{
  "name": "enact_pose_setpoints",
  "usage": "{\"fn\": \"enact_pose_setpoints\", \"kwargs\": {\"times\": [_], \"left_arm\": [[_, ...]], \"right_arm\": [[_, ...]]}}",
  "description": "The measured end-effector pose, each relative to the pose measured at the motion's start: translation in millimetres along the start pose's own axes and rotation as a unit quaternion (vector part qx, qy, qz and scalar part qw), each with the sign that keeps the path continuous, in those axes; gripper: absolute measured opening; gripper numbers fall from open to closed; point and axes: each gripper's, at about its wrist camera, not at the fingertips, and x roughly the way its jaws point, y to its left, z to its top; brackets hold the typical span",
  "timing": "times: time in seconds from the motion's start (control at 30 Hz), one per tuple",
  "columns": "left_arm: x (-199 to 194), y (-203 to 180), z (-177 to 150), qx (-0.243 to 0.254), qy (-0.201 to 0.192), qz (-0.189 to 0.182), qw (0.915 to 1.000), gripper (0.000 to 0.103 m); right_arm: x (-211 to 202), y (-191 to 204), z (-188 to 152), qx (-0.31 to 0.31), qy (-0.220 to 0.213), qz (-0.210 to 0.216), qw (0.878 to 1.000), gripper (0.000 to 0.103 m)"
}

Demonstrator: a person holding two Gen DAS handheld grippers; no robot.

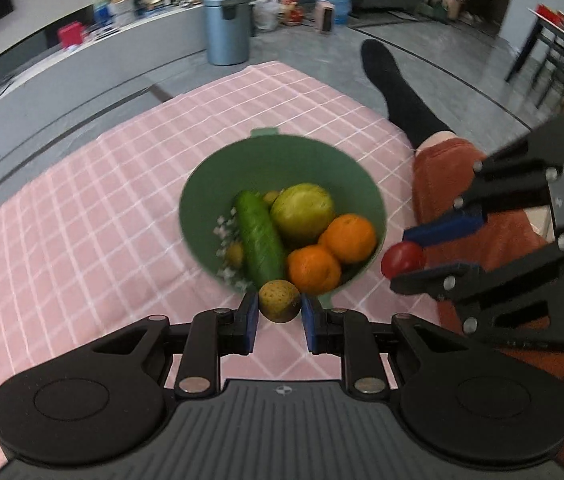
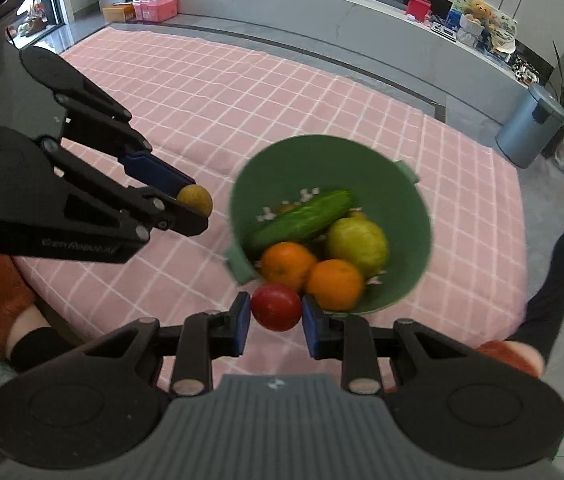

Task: Organize fruits
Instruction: 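Carry the kiwi and red fruit into the green colander and open both tools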

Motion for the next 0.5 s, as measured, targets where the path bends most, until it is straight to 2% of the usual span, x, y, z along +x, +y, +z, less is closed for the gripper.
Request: {"fn": "enact_pose_setpoints", "kwargs": {"times": [0.23, 0.5], "left_arm": [[23.3, 5.3, 30.3, 0.038, -0.005, -0.024, 0.9990, 0.025], [68.6, 25.2, 44.7, 0.058, 0.022, -0.013, 0.9980, 0.025]], "right_arm": [[6.2, -40.1, 15.4, 0.007, 0.008, -0.003, 1.000, 0.024], [36.2, -77.8, 25.9, 0.044, 0.004, 0.014, 0.999, 0.024]]}}
